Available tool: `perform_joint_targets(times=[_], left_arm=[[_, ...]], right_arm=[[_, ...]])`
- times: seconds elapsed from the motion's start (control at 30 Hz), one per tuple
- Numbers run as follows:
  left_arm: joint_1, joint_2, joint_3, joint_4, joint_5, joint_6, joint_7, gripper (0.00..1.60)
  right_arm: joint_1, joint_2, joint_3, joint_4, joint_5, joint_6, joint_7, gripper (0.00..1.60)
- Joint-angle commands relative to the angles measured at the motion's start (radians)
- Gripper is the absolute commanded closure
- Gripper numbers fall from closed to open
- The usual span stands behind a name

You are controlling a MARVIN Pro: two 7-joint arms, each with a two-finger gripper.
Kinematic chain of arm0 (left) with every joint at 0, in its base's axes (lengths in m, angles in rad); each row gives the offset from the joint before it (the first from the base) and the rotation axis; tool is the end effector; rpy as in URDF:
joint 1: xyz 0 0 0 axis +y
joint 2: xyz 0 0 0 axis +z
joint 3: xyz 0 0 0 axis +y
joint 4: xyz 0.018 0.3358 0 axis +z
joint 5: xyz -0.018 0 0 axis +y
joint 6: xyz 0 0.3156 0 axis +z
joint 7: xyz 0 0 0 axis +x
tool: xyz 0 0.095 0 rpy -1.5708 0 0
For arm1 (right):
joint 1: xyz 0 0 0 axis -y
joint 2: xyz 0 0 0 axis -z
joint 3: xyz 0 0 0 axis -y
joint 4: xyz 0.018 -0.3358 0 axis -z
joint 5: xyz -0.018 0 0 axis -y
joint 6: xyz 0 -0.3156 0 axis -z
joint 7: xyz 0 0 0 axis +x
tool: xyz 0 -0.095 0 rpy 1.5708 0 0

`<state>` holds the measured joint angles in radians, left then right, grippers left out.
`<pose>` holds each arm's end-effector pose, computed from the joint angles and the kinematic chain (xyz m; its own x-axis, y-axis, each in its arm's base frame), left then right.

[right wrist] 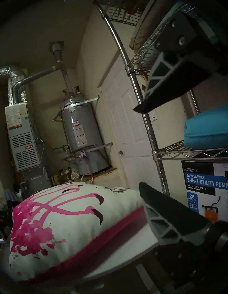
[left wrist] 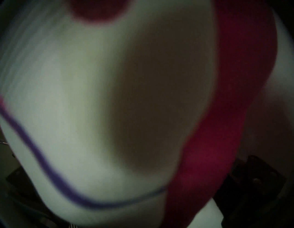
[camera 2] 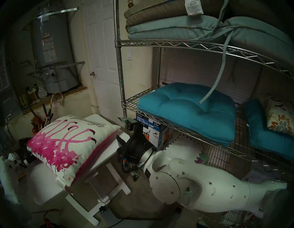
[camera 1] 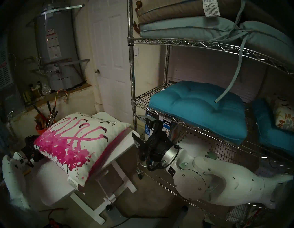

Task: Take cushion off the shelf

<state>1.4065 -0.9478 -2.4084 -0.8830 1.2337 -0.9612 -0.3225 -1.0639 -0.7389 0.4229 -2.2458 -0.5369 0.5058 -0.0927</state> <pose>0.3109 0.4722 -0.3359 0.0395 -0.9925 0.1161 -0.3097 -0.1226 -0.9429 0.3104 0.1190 -0.1947 -0.6444 0.7251 0.2427 0.1397 -0.2005 0.9697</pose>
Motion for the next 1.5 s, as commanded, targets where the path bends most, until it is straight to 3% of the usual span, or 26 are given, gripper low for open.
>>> perform_joint_targets(times=[0.0,0.27,0.53,1.13,1.47], left_arm=[[0.011,0.008,-0.020,-0.074,-0.009,0.001,-0.002,0.00],[0.072,-0.058,-0.068,-0.185,-0.032,0.004,-0.056,0.00],[0.096,-0.105,-0.093,-0.233,-0.046,0.010,-0.095,0.00],[0.177,-0.208,-0.184,-0.475,-0.151,0.012,-0.263,0.00],[0.181,-0.207,-0.214,-0.476,-0.190,0.001,-0.319,0.00]], right_arm=[[0.003,-0.009,0.006,-0.015,-0.006,-0.005,-0.018,0.00],[-0.003,-0.014,0.004,-0.008,-0.006,-0.011,-0.027,0.00],[-0.002,-0.021,0.003,-0.002,-0.008,-0.016,-0.028,0.00],[-0.019,-0.026,0.005,0.010,-0.004,-0.019,-0.043,0.00],[-0.021,-0.038,0.005,0.020,-0.005,-0.024,-0.044,0.00]])
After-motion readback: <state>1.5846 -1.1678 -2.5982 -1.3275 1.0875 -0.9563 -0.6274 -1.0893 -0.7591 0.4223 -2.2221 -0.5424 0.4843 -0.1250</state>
